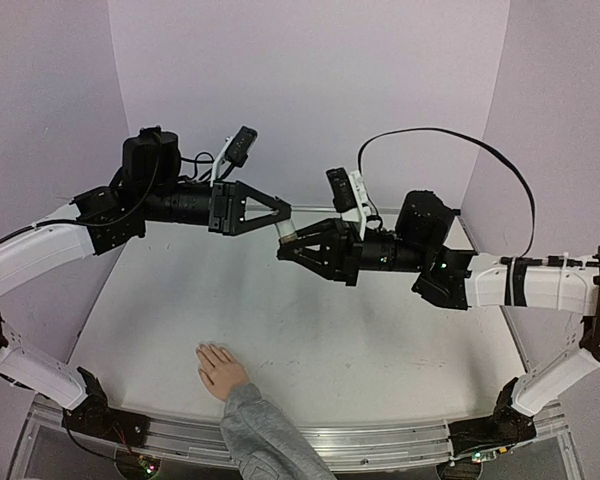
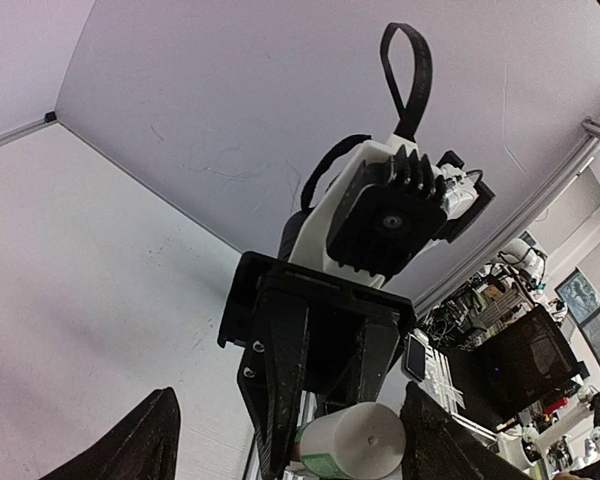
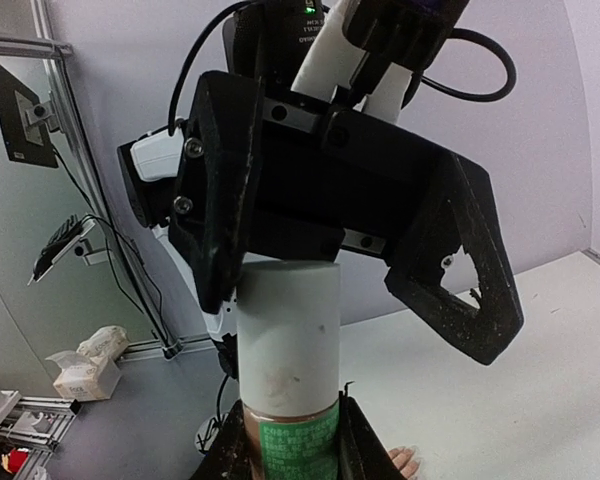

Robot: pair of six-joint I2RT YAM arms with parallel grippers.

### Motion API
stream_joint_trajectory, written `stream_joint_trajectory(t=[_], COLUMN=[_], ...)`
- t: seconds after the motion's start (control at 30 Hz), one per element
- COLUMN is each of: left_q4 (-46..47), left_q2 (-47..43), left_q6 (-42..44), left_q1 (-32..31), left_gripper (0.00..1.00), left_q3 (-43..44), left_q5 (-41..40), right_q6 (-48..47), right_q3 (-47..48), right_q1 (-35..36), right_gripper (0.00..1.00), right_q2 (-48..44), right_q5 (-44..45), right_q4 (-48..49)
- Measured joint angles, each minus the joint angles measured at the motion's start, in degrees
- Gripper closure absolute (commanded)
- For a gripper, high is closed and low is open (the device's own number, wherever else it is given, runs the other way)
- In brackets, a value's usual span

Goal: Paint the nails

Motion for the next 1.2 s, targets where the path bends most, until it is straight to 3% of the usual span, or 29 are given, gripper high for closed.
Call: stream_joint_trajectory(t=[0.23, 0.43, 0.67, 0.73, 0.8, 0.9, 0.97, 1.1, 1.2], left_q4=[1.49, 1.60, 1.62, 1.46, 0.94, -2.84, -5.25, -8.87, -10.95], left_q2=[0.00, 0.04, 0.02, 0.02, 0.02, 0.17, 0.61, 1.53, 1.25], left_q6=[0.15, 0.48, 2.82, 2.84, 2.54, 1.60, 1.29, 0.68, 0.13], left_q1=[-0.85, -1.29, -0.85, -0.22, 0.52, 1.14, 1.01, 0.94, 0.61], left_gripper=[0.52, 0.80, 1.00, 1.00, 1.00, 1.00, 0.90, 0.58, 0.32], left_q3=[0.00, 0.00, -0.68, -1.05, -1.01, 0.42, 0.98, 1.22, 1.25], left_q5=[3.41, 3.96, -1.55, -5.86, -12.04, -19.63, -22.56, -25.07, -24.98], right_q6=[2.21, 3.04, 0.66, -1.77, -5.86, -10.93, -14.34, -18.97, -20.22], right_q3=[-0.07, -0.07, 1.07, 3.50, 10.10, 17.94, 20.70, 21.35, 20.90], right_q1=[-0.11, -0.13, 0.55, 2.05, 7.45, 12.94, 14.64, 14.12, 11.10], right_gripper=[1.00, 1.00, 1.00, 1.00, 1.00, 1.00, 1.00, 1.00, 1.00], right_q2=[0.26, 1.55, 1.60, 1.86, 4.52, 10.58, 13.60, 15.23, 14.75], right_q5=[-2.19, -2.12, 8.52, 17.22, 37.59, 61.24, 69.20, 69.02, 57.44], right_q4=[1.90, 2.78, -1.97, -7.50, -16.00, -21.18, -22.73, -25.09, -24.83])
